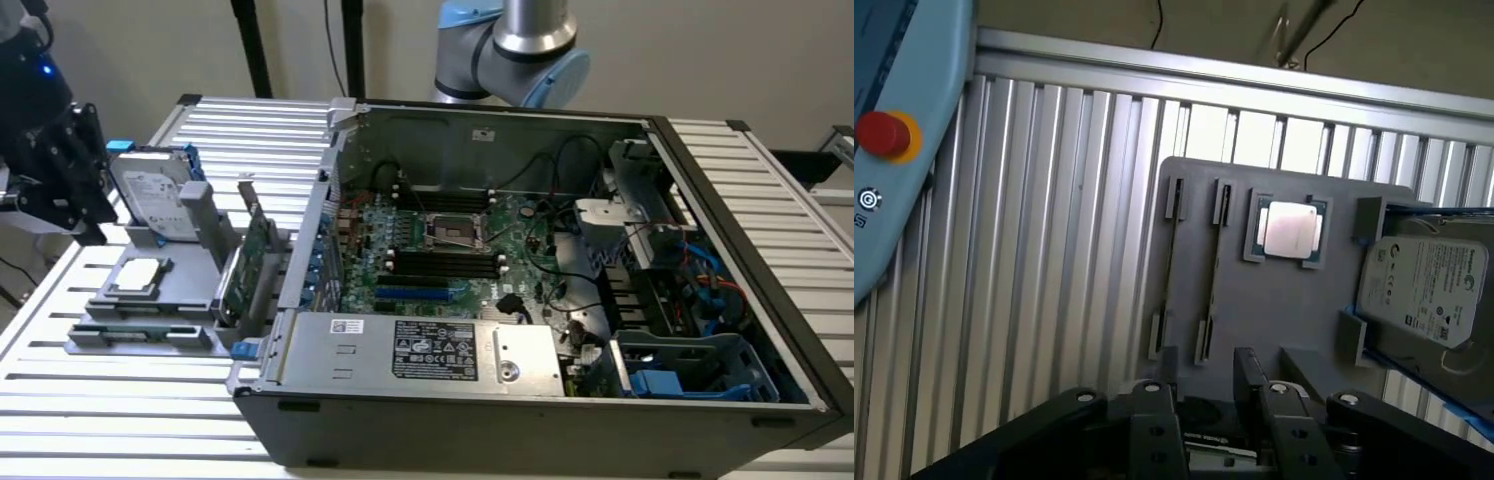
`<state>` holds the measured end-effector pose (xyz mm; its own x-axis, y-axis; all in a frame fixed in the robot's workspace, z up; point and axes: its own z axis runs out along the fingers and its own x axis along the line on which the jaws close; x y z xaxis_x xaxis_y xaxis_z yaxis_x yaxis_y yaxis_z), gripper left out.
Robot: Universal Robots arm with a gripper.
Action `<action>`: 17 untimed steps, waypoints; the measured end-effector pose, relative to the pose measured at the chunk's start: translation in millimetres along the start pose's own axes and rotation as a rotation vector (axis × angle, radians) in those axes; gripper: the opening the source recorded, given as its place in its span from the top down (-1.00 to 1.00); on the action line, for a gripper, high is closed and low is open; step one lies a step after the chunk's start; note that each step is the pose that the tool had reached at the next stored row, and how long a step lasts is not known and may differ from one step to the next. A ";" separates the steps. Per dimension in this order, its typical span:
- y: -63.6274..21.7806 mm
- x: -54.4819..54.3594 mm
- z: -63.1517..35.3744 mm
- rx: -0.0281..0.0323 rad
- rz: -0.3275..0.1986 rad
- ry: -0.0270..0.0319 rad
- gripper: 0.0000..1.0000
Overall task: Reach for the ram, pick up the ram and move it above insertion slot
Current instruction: 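Pick up the ram and move it above insertion slot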
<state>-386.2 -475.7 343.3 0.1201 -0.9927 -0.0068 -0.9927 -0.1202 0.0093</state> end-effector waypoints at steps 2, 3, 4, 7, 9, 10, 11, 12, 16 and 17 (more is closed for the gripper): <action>0.2 1.6 2.8 -0.0001 0.014 0.0000 0.27; 0.2 2.3 4.6 0.0000 0.022 -0.0001 0.27; 0.3 3.2 6.5 0.0003 0.030 -0.0003 0.27; 0.6 5.8 12.0 0.0025 0.055 -0.0003 0.27; 0.8 7.7 15.6 0.0034 0.065 -0.0003 0.27; 0.9 9.0 17.4 0.0036 0.068 -0.0003 0.27; 1.0 10.1 19.2 0.0036 0.069 -0.0003 0.27; 1.1 11.3 21.0 0.0036 0.071 -0.0003 0.27; 1.5 15.9 28.2 0.0035 0.071 -0.0002 0.27; 1.5 16.9 30.2 0.0037 0.071 -0.0003 0.27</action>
<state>-386.0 -492.4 313.0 0.0491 -0.9988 -0.0066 -0.9988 -0.0491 0.0061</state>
